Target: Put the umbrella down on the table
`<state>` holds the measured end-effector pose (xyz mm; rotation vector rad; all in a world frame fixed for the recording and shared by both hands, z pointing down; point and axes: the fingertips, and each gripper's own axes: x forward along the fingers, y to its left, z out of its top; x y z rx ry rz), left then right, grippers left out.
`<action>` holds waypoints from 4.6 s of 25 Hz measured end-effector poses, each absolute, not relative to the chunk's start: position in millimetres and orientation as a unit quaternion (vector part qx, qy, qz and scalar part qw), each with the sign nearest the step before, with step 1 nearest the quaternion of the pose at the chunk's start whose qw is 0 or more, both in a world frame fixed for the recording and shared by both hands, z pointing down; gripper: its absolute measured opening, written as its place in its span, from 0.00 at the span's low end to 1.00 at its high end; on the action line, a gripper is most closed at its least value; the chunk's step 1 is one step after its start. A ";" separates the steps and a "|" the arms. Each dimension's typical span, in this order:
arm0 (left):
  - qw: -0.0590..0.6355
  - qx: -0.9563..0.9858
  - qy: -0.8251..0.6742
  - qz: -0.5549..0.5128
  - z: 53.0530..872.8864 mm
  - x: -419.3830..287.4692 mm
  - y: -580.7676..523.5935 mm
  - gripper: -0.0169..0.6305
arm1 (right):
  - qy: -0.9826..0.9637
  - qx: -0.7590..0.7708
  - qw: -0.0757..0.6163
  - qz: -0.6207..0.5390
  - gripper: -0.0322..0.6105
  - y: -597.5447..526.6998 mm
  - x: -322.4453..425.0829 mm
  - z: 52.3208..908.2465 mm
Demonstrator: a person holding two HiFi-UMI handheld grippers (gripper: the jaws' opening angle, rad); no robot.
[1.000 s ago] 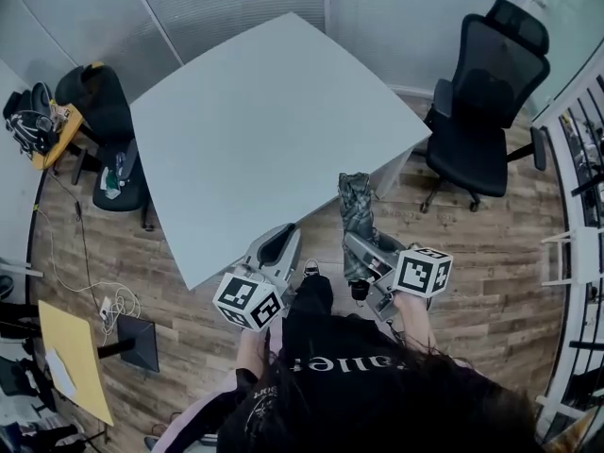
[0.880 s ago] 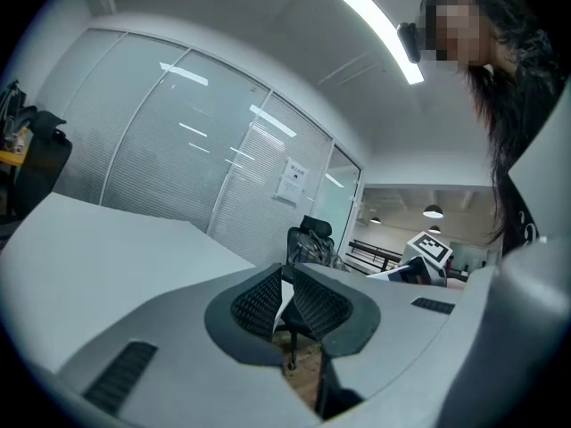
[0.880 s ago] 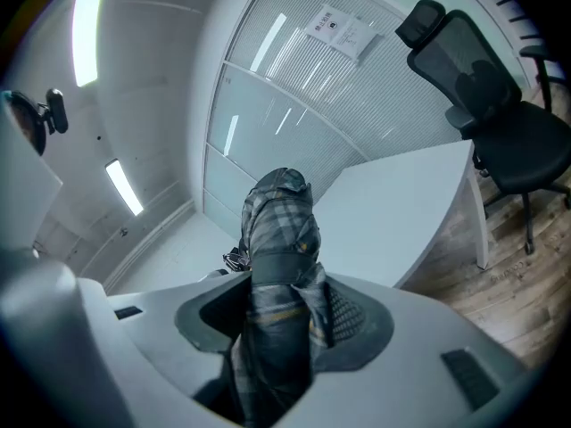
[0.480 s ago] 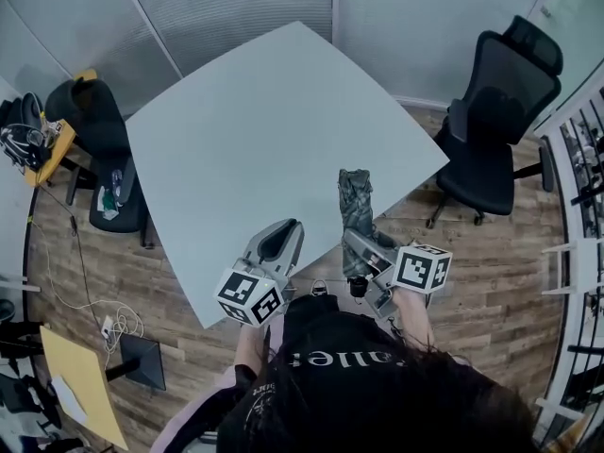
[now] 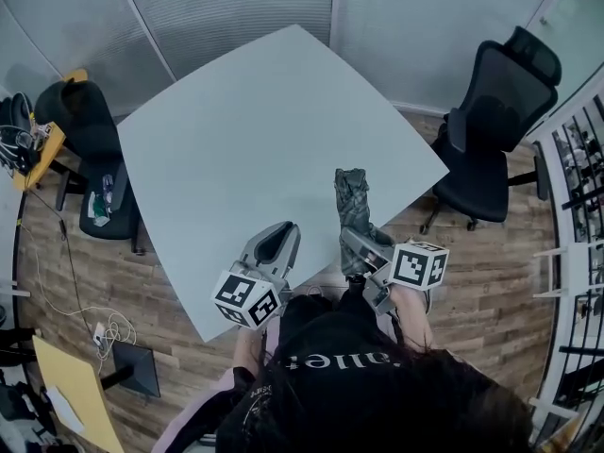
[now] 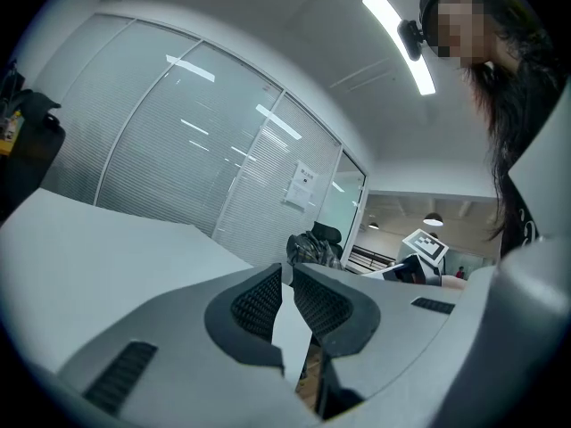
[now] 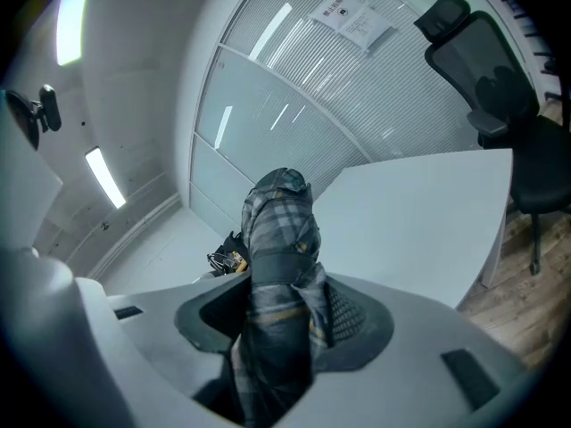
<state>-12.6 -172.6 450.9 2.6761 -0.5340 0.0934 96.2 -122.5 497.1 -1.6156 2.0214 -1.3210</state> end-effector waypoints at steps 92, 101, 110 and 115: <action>0.229 0.901 -0.368 0.023 469.6 -61.6 -203.1 0.09 | 0.809 -0.482 -0.003 -0.335 0.28 -255.6 107.5 514.7; 0.228 0.919 -0.320 0.028 471.9 -66.7 -158.6 0.09 | 0.803 -0.493 0.014 -0.336 0.22 -182.7 70.9 505.8; 0.229 0.924 -0.305 0.022 470.3 -66.7 -140.9 0.09 | 0.811 -0.481 -0.001 -0.332 0.16 -154.1 43.7 503.2; 0.226 0.923 -0.310 0.019 468.5 -65.0 -141.3 0.09 | 0.822 -0.470 -0.004 -0.322 0.13 -156.5 37.9 496.7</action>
